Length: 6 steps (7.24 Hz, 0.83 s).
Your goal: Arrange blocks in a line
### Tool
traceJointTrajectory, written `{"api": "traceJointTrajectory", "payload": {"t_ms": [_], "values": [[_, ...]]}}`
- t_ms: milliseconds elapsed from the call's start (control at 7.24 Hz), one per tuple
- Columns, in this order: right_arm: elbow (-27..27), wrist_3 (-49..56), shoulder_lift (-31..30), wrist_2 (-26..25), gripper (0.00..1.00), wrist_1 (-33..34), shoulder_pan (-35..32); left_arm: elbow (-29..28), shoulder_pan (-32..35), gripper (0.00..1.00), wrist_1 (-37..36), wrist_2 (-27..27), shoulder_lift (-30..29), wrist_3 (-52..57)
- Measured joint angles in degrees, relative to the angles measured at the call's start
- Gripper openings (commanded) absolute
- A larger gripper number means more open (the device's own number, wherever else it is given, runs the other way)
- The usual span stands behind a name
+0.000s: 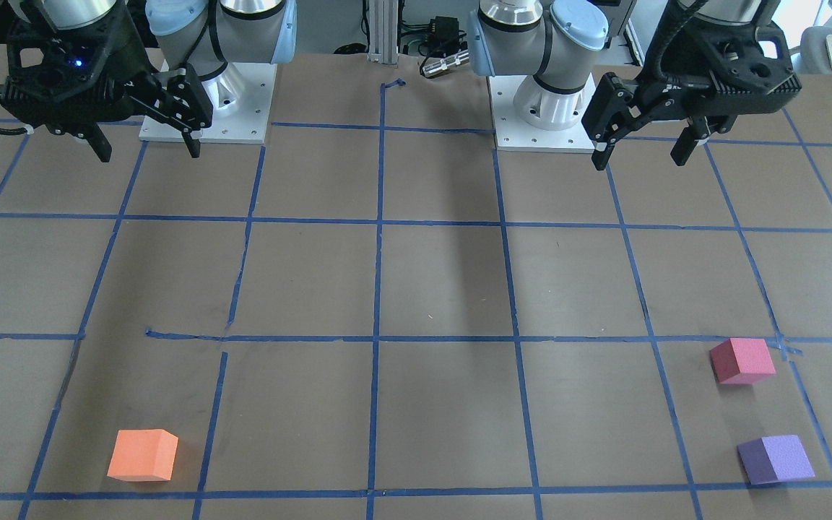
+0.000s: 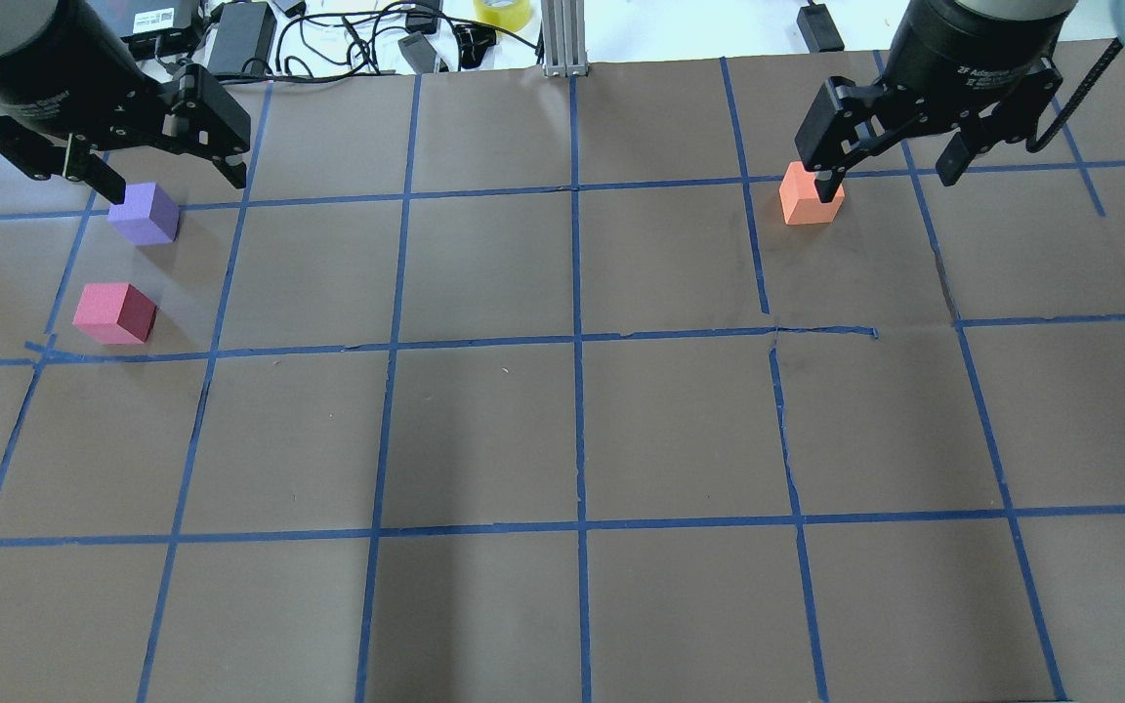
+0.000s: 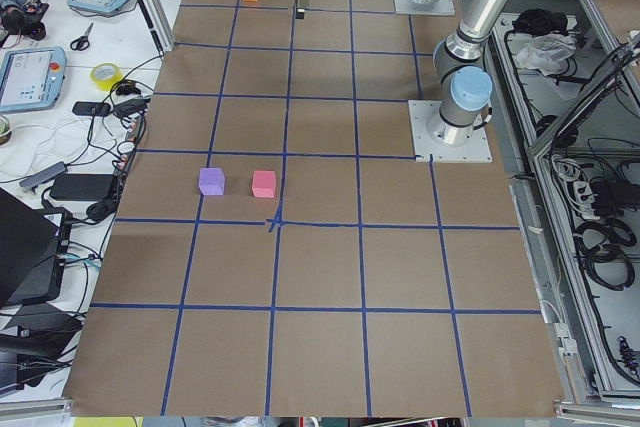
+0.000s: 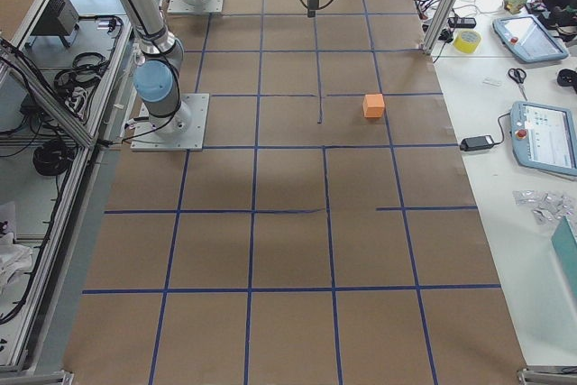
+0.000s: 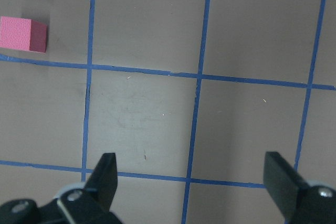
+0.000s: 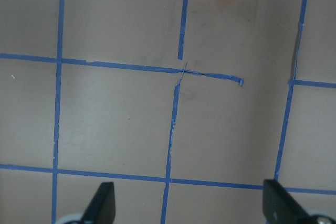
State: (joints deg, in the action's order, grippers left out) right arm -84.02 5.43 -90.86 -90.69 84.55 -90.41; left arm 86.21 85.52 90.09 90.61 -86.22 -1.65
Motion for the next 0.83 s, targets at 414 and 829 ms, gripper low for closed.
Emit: {"api": "traceJointTrajectory", "payload": {"t_ms": [414,829], "values": [[0.00,-0.05,0.12,-0.18,1.00,0.37,0.06,-0.02,0.00,1.00,0.00,0.00,0.00,0.07],[0.00,-0.12,0.64,-0.40,1.00,0.57,0.55,0.01,0.00,1.00,0.00,0.00,0.00,0.07]]}}
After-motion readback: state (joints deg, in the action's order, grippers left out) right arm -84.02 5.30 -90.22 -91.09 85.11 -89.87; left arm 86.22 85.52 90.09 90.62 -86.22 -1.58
